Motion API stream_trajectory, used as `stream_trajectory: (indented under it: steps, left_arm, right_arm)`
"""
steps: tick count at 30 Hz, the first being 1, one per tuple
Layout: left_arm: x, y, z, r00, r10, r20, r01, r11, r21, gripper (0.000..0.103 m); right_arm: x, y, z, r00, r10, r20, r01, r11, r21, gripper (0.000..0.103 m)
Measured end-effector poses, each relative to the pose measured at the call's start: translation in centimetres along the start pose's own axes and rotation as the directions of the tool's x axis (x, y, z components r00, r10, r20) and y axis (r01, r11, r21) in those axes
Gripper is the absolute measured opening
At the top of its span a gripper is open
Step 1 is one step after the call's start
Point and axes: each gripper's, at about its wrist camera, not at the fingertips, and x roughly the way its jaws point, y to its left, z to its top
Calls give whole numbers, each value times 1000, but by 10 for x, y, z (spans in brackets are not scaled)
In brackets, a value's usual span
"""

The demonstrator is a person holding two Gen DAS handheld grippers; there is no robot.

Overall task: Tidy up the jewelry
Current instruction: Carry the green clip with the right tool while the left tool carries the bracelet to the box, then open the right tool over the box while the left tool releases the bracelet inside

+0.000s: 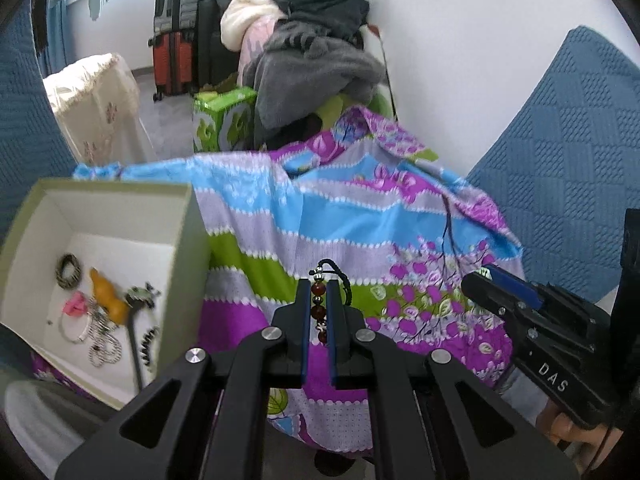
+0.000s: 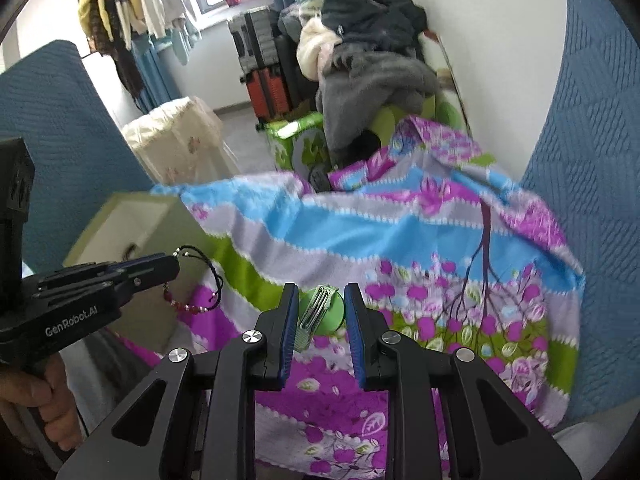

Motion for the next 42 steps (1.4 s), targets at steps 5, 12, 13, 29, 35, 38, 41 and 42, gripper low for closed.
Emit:
stream_trajectory:
  steps: [5, 12, 13, 29, 35, 38, 41, 42]
  left_arm:
    - [-35, 7, 21, 998, -7, 60, 6, 1000, 12, 7]
    - [-77, 20, 46, 989, 2, 147, -5, 1000, 24, 7]
    - [-85, 24, 50, 986, 7, 166, -11, 1000, 24, 7]
    - [-125, 112, 50, 965, 122, 232, -102, 990, -99, 7]
    - [-107, 150, 31, 972, 156, 175, -126, 978, -169, 7]
    - [-94, 164, 24, 975, 169, 141, -140, 971, -194, 7]
    - [-78, 176, 17, 976, 195, 99, -172, 963, -206, 7]
    - [-71, 182, 15, 977, 199, 81, -178, 961, -213, 7]
  right_arm:
    - [-24, 14, 26, 998, 13, 54, -12, 1000, -12, 21]
    - [-48, 44, 63, 990, 48, 131, -43, 998, -42, 21]
    - [-49, 46, 66, 989, 52, 136, -46, 998, -46, 21]
    - [-24, 148, 98, 973, 203, 106, -182, 966, -184, 21]
    - [20, 181, 87, 972, 237, -2, -231, 947, -224, 21]
    - [42, 193, 80, 969, 239, -58, -246, 938, -245, 21]
    - [61, 201, 72, 966, 234, -111, -255, 932, -256, 21]
    - [68, 203, 69, 964, 232, -128, -259, 930, -261, 21]
